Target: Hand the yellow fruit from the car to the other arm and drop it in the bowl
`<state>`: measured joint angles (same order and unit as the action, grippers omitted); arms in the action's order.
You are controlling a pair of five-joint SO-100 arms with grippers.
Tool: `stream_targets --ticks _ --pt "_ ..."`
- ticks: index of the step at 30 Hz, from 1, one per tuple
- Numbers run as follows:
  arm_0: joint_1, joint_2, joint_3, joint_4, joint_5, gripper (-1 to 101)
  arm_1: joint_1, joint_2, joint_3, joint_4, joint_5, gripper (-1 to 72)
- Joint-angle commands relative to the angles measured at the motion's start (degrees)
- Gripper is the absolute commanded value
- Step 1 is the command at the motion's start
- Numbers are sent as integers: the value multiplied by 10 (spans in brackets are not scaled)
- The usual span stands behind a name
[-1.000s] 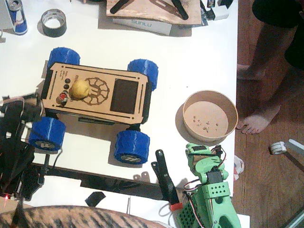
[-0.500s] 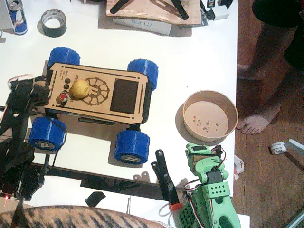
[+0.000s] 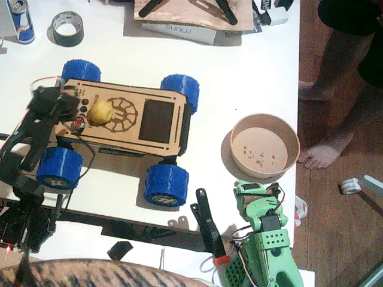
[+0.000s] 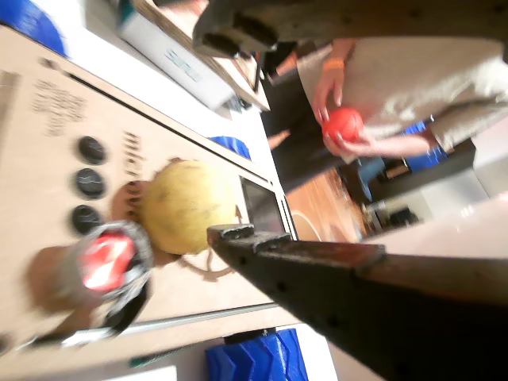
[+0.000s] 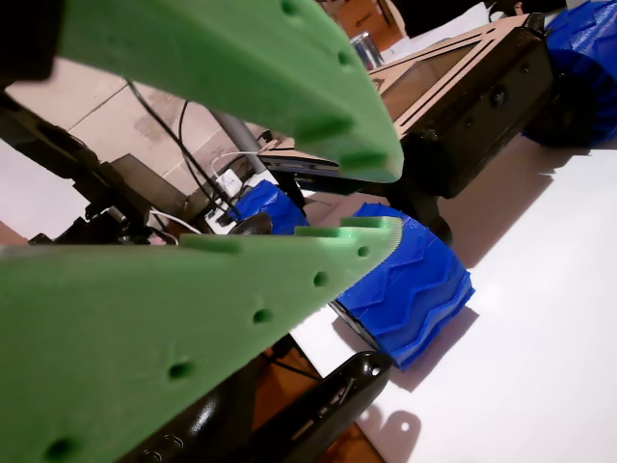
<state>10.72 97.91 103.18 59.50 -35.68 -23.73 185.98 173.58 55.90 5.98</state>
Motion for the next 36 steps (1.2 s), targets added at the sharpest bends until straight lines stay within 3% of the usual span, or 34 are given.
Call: stream_targets --ticks 1,14,16,18,36 --pt "27 -39 -67 -9 6 267 -2 3 -22 -13 -7 0" --pt "62 -92 -91 1 2 347 4 3 -30 -11 -9 0" --pt "62 -92 -91 3 6 520 4 3 -31 -9 -9 0" --pt "62 -96 -91 8 6 601 4 3 -32 -7 -9 0" --pt "55 -172 -91 -27 7 572 5 3 -32 -4 -9 0"
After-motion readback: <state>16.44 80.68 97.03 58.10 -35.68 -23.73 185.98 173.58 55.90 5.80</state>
